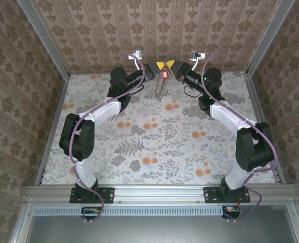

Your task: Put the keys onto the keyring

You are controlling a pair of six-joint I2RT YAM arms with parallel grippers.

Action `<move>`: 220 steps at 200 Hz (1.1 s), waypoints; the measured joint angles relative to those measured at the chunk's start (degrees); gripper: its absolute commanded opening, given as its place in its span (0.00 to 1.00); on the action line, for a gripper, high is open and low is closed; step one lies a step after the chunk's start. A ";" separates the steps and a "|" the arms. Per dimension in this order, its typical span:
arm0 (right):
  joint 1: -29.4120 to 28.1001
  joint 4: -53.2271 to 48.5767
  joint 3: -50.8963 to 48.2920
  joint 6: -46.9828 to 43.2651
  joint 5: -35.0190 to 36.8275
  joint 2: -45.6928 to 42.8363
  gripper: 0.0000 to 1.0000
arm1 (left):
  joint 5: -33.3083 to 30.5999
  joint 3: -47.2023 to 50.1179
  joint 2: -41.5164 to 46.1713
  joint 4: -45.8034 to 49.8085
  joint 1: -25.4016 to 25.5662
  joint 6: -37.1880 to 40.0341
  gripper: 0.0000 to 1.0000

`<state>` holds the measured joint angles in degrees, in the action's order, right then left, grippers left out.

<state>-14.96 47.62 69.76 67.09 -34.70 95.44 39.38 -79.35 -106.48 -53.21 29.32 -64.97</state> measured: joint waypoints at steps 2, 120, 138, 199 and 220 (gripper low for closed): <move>0.00 0.00 0.07 0.00 0.00 0.09 0.30 | 0.00 0.00 0.00 0.00 0.00 0.00 0.00; -0.46 -0.92 1.46 -1.03 -0.13 1.49 0.14 | 0.02 0.00 -0.07 -0.28 0.33 0.35 0.00; -0.46 -1.62 1.46 -1.38 -0.07 1.49 0.10 | 0.02 0.00 -0.07 0.11 0.33 0.81 0.00; -0.52 -2.82 1.46 -2.69 -0.20 1.49 0.18 | -0.09 0.00 -0.07 1.99 0.61 3.04 0.00; -0.50 -3.28 1.46 -2.82 -0.13 1.49 0.23 | -0.20 0.00 0.11 2.75 0.66 4.72 0.00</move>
<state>-15.46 44.34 71.22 64.27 -34.83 96.92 39.18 -79.35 -106.37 -50.46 29.98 -60.25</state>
